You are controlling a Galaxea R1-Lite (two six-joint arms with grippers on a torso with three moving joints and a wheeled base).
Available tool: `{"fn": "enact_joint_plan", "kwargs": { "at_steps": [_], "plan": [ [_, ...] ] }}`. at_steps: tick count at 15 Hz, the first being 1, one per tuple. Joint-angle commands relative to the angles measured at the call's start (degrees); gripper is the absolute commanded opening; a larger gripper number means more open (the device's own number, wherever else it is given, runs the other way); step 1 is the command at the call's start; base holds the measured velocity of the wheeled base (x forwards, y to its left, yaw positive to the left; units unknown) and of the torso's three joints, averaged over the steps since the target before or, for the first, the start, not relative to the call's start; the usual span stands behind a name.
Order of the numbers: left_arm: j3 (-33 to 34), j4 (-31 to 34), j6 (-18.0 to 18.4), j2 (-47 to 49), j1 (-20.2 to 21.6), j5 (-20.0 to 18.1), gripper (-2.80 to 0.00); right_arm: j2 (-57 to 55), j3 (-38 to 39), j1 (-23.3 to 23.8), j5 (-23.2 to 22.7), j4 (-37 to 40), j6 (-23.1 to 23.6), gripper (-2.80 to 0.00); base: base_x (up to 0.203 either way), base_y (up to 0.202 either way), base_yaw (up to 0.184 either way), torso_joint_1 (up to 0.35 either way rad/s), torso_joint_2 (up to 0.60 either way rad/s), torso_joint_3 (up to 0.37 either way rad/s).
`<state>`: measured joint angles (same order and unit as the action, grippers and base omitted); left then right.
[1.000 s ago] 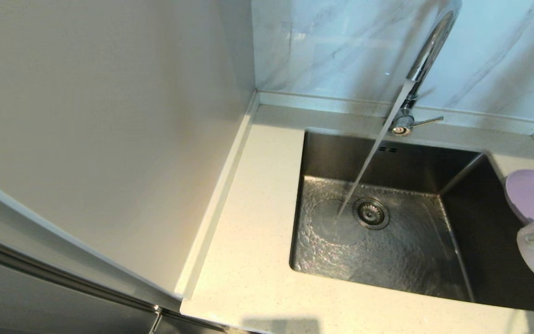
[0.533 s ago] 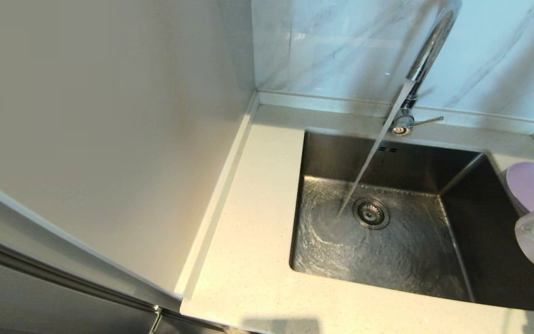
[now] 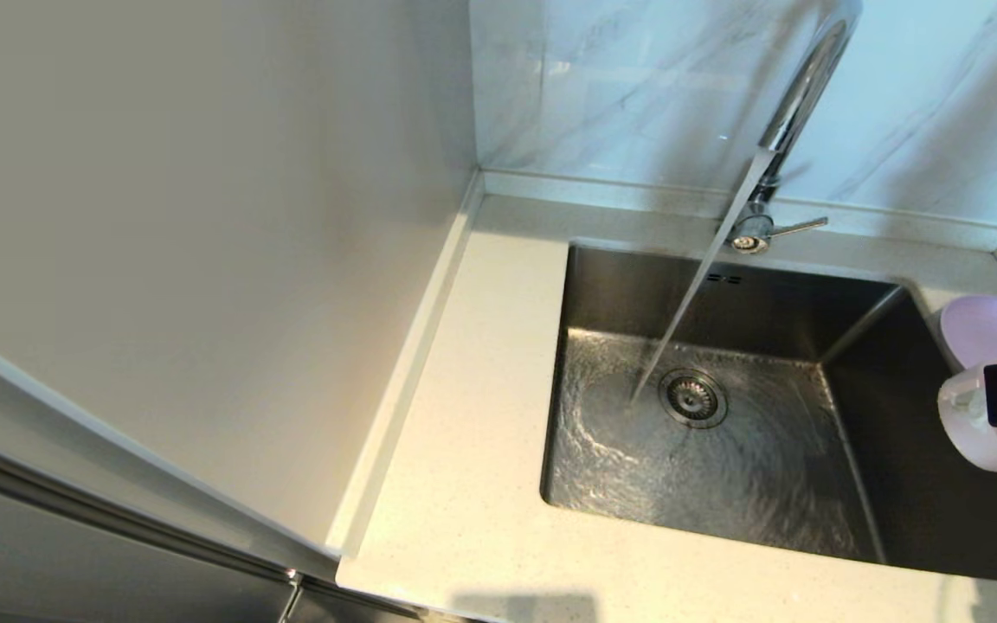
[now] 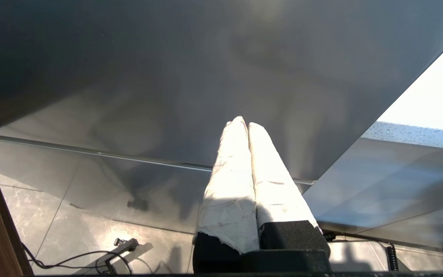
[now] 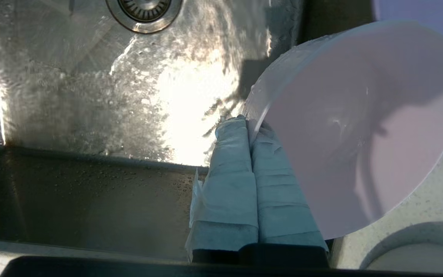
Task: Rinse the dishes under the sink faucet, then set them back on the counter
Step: Place the bowl on the table
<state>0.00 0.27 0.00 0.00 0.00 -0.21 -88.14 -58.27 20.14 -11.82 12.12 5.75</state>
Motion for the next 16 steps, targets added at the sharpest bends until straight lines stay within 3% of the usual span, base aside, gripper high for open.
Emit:
{"fn": "enact_joint_plan", "kwargs": {
  "at_steps": [1, 6, 9, 16],
  "plan": [
    [0.0, 0.0, 0.0, 0.0, 0.0, 0.0, -2.8, -0.4, -0.6, -1.3, -0.1, -0.2, 0.0, -2.8, 0.0, 0.0, 0.0, 0.0, 0.0, 0.0],
    [0.0, 0.0, 0.0, 0.0, 0.0, -0.1, -2.8, -0.6, -0.8, -2.2, 0.6, -2.7, 0.2, -2.8, 0.0, 0.0, 0.0, 0.0, 0.0, 0.0],
    [0.0, 0.0, 0.0, 0.0, 0.0, 0.0, -2.8, -0.2, 0.1, -1.8, 4.5, -2.7, 0.1, -2.8, 0.0, 0.0, 0.0, 0.0, 0.0, 0.0],
    [0.0, 0.0, 0.0, 0.0, 0.0, 0.0, -2.8, -1.2, -0.5, 0.7, 4.8, -2.7, 0.5, -2.8, 0.0, 0.0, 0.0, 0.0, 0.0, 0.0]
  ]
}}
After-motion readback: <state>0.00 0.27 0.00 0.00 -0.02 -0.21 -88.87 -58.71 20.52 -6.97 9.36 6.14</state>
